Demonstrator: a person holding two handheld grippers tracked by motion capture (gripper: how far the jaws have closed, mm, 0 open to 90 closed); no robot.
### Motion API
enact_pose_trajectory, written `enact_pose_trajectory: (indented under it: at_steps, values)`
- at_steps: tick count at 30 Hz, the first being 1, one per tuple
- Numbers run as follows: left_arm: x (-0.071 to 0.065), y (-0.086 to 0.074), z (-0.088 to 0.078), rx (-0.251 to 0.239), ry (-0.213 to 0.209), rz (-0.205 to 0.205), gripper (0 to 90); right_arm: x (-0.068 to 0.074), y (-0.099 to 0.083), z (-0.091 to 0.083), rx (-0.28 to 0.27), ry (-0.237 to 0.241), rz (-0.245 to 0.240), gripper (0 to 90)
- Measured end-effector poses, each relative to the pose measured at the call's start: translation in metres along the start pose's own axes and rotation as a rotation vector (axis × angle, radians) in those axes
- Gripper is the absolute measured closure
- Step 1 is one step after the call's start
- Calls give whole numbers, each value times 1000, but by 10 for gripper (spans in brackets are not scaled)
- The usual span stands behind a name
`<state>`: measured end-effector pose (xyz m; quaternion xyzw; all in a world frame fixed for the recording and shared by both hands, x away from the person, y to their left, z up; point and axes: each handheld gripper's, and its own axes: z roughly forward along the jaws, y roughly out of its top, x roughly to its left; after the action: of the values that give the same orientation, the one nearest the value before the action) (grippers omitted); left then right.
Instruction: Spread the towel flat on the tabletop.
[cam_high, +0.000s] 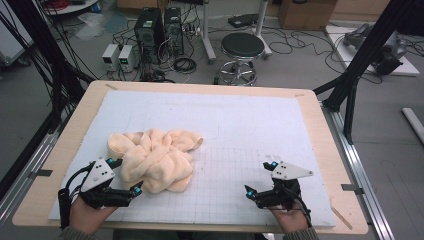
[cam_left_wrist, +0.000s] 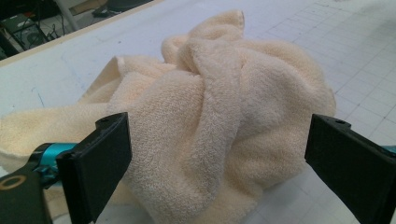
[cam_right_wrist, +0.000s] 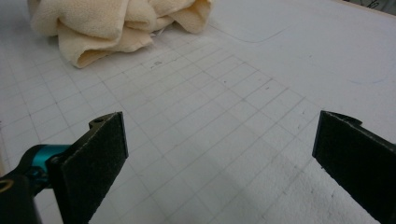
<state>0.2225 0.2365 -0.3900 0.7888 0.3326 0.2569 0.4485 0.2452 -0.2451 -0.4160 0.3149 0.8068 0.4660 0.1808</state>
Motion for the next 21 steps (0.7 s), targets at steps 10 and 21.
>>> enact_pose_trajectory:
  at_steps: [10,21]
  values:
    - [1,0,2,0,2,4,80,-1,-1,0,1,2,11,25]
    - [0,-1,-2,-9,5,1,80,2,-1,-2,3,1,1,25]
